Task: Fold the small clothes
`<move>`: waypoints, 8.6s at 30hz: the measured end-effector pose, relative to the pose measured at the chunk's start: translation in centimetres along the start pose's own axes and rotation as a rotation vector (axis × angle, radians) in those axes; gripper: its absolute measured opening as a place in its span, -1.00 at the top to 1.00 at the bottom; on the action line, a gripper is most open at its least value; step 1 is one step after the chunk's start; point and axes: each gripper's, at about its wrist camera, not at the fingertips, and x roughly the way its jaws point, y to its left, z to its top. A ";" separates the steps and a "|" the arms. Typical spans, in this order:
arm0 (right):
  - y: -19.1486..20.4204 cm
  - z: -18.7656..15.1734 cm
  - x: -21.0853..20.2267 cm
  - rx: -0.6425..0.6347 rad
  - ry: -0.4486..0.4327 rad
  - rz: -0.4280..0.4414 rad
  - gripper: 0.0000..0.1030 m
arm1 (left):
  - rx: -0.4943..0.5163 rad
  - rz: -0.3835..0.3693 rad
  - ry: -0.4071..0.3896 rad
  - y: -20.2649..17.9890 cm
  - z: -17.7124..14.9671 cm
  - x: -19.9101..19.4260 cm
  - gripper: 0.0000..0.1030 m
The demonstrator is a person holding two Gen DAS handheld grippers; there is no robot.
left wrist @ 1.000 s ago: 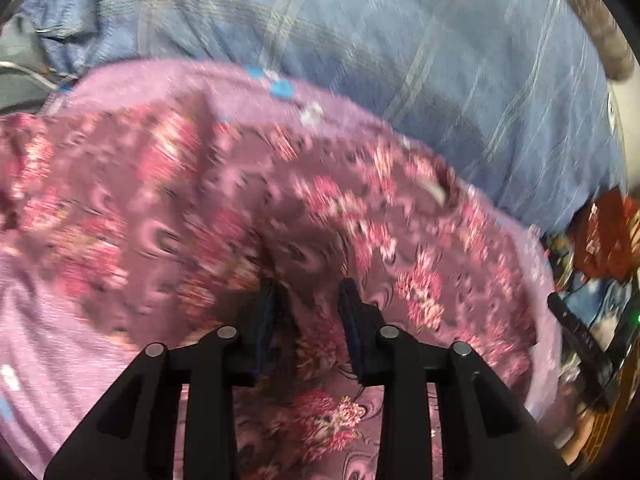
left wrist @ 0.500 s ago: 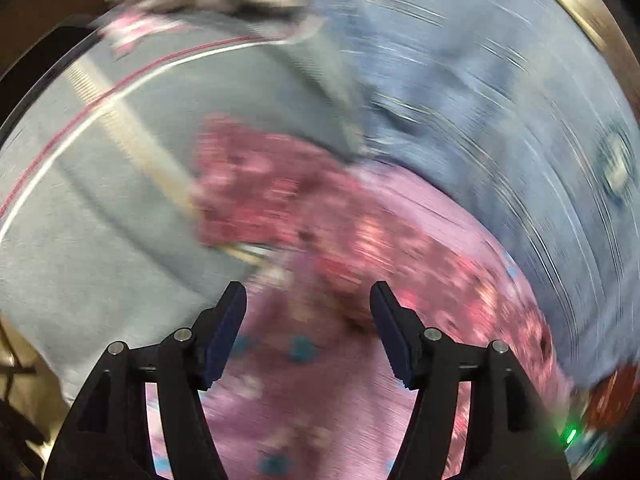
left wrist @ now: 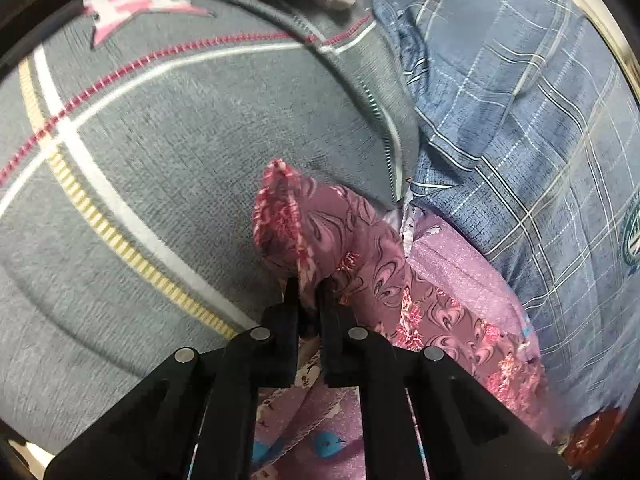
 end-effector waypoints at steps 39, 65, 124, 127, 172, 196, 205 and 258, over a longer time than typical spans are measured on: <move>-17.9 -3.0 -8.3 0.392 -0.006 -0.063 -0.07 | 0.700 -0.191 0.291 -34.2 -30.2 0.4 0.83; -7.4 3.8 -2.8 0.246 0.015 0.140 0.87 | 0.125 -0.401 0.325 -15.8 -20.8 0.8 -0.36; -24.3 -0.5 -10.0 0.542 -0.031 -0.063 0.90 | 0.492 -0.193 0.202 -20.8 -25.5 -0.4 -0.21; -24.0 -0.9 -9.0 0.483 0.043 -0.115 0.81 | 0.521 -0.230 0.218 -20.8 -25.9 -0.7 -0.21; -16.8 -25.5 -24.3 0.098 0.477 0.070 0.91 | 0.839 -0.103 0.663 -1.3 -40.2 -9.6 0.88; -23.2 -7.5 -24.3 0.461 -0.118 0.311 0.92 | 0.321 -0.591 0.446 -9.7 -22.0 -8.4 0.88; -26.7 -0.9 -15.9 0.601 -0.141 0.301 0.92 | 0.218 -0.565 0.413 -16.5 -15.5 -1.3 0.88; -33.1 1.9 -5.6 0.750 0.000 -0.048 0.79 | 0.316 -0.264 0.318 -20.6 -10.9 8.1 0.89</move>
